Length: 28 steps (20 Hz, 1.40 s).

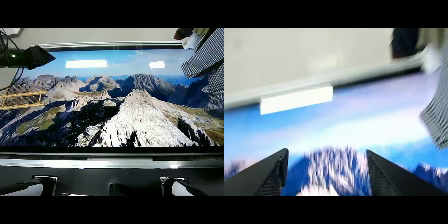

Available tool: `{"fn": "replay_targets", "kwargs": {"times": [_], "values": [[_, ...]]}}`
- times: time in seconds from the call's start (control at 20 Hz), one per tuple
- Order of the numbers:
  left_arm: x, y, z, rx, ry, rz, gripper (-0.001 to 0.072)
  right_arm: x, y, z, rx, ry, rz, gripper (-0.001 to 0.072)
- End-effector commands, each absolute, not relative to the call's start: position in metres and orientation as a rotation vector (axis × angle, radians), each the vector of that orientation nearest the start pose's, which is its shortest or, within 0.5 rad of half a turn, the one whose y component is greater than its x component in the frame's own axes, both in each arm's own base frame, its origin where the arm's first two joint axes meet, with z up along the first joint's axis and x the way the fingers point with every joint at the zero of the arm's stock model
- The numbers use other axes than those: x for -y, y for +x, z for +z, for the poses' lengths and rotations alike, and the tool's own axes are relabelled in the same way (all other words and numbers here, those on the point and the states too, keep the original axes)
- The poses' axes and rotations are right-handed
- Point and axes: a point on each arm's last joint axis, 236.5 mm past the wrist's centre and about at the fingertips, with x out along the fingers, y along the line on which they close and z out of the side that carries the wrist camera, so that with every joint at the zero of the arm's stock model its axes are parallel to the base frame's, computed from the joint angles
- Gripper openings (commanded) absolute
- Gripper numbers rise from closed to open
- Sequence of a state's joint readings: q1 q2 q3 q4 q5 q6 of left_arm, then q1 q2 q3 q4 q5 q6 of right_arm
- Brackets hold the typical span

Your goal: Fold the clothes and pants, and hang the long-sleeved shirts on hangers.

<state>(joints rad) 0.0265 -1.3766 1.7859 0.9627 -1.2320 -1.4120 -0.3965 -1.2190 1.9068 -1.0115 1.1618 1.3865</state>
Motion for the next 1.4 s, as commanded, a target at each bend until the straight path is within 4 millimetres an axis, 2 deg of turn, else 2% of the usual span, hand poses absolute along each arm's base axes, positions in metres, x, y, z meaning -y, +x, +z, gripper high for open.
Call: {"fn": "replay_targets", "kwargs": {"times": [0.0, 0.05, 0.15, 0.2, 0.25, 0.3, 0.45, 0.5, 0.6, 0.75, 1.35], "values": [[0.092, 0.456, 0.220, -0.832, -0.208, -0.406, 0.0403, -0.008, 0.458, 0.274, -0.699, -0.035, 0.176, 0.0527], [0.088, 0.452, 0.211, -0.855, -0.189, -0.389, 0.0290, -0.023, 0.458, 0.248, -0.790, -0.084, 0.197, 0.0527], [0.074, 0.439, 0.178, -0.929, -0.121, -0.306, 0.0211, -0.053, 0.457, 0.202, -0.929, -0.079, 0.268, 0.0523], [0.070, 0.429, 0.159, -0.968, -0.089, -0.268, 0.0148, -0.063, 0.456, 0.180, -0.984, -0.072, 0.296, 0.0433], [0.069, 0.420, 0.142, -0.992, -0.063, -0.251, 0.0067, -0.065, 0.451, 0.155, -1.048, -0.073, 0.306, 0.0344], [0.072, 0.412, 0.129, -0.994, -0.061, -0.252, 0.0020, -0.066, 0.445, 0.134, -1.105, -0.063, 0.313, 0.0266], [0.079, 0.402, 0.104, -0.979, -0.064, -0.253, 0.0019, -0.067, 0.425, 0.083, -1.237, -0.029, 0.317, 0.0062], [0.078, 0.401, 0.100, -0.983, -0.064, -0.251, 0.0020, -0.070, 0.420, 0.074, -1.261, -0.018, 0.330, 0.0037], [0.076, 0.405, 0.100, -0.970, -0.068, -0.245, 0.0021, -0.071, 0.413, 0.064, -1.294, -0.018, 0.338, 0.0026], [0.076, 0.413, 0.106, -0.925, -0.072, -0.238, 0.0022, -0.069, 0.413, 0.063, -1.293, -0.032, 0.340, 0.0026], [0.076, 0.413, 0.106, -0.925, -0.071, -0.238, 0.0023, -0.069, 0.413, 0.063, -1.294, -0.031, 0.340, 0.0026]]}}
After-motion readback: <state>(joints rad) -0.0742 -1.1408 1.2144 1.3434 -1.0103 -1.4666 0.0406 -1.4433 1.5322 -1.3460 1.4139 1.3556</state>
